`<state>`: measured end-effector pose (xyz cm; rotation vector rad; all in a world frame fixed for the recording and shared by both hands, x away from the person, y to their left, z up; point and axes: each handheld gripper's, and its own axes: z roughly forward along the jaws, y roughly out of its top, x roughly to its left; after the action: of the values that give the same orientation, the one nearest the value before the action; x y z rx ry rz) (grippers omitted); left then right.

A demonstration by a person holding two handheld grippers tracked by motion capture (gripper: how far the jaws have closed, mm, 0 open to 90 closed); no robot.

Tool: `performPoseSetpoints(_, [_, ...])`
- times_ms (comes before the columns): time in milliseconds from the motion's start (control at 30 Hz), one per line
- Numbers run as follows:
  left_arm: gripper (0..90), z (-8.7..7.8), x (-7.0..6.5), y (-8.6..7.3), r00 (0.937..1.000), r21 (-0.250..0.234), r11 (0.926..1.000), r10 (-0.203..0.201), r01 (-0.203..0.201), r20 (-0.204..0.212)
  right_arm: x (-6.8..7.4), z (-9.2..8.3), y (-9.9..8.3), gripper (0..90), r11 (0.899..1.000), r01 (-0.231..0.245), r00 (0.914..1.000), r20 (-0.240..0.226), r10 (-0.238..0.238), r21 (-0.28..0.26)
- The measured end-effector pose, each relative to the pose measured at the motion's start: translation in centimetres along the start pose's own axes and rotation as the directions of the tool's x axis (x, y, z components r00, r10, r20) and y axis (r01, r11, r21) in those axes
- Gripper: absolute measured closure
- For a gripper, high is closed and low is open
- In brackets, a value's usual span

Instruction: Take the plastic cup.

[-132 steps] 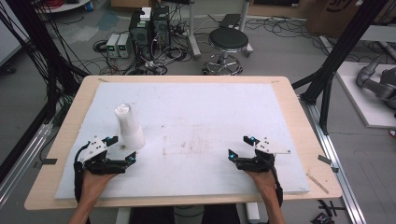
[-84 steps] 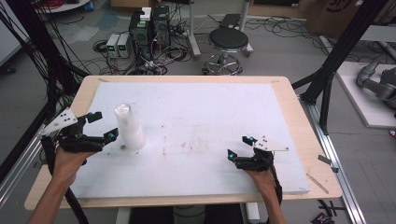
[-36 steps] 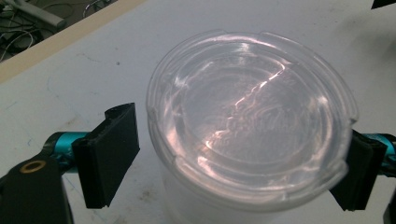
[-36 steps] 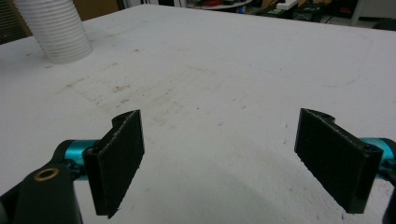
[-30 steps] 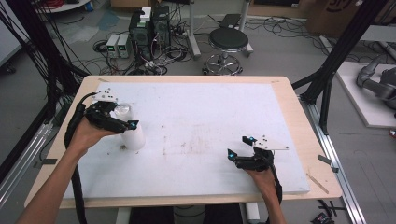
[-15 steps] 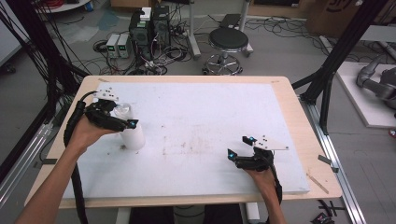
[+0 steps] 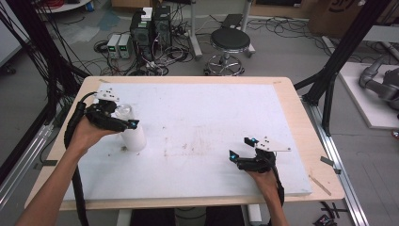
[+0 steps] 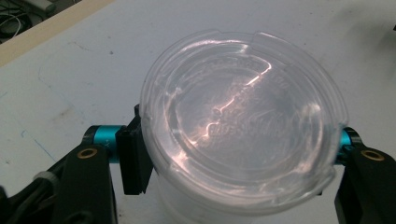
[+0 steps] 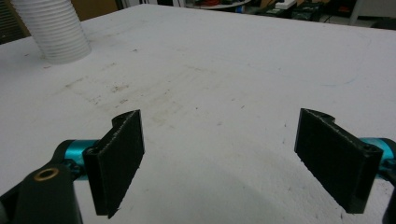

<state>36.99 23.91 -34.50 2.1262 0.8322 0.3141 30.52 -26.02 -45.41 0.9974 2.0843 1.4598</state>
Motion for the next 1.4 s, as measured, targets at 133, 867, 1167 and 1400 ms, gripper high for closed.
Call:
performPoseSetpoints(133, [34.6,-0.4,-0.1,0.4,1.0,-0.007,1.0,0.006,-0.006,-0.003,0.0,0.0,0.0,15.8,1.0,0.0,1.0,0.001,0.0,0.0])
performPoseSetpoints(867, [35.3,-8.3,-2.0,7.2,0.9958,-0.126,0.9885,0.079,-0.084,-0.045,0.1,0.0,0.0,15.8,1.0,-0.002,1.0,-0.001,0.002,-0.002])
performPoseSetpoints(1167, [35.3,-8.9,-3.4,7.0,0.9934,-0.21,0.9718,0.114,-0.108,0.014,0.0,0.0,0.0,15.8,1.0,-0.001,1.0,0.0,0.001,-0.004])
performPoseSetpoints(1400, [35.3,-7.8,-6.9,5.8,0.9744,-0.319,0.9371,0.189,-0.141,0.122,0.1,0.0,0.0,15.8,1.0,0.003,1.0,0.001,-0.003,-0.003])
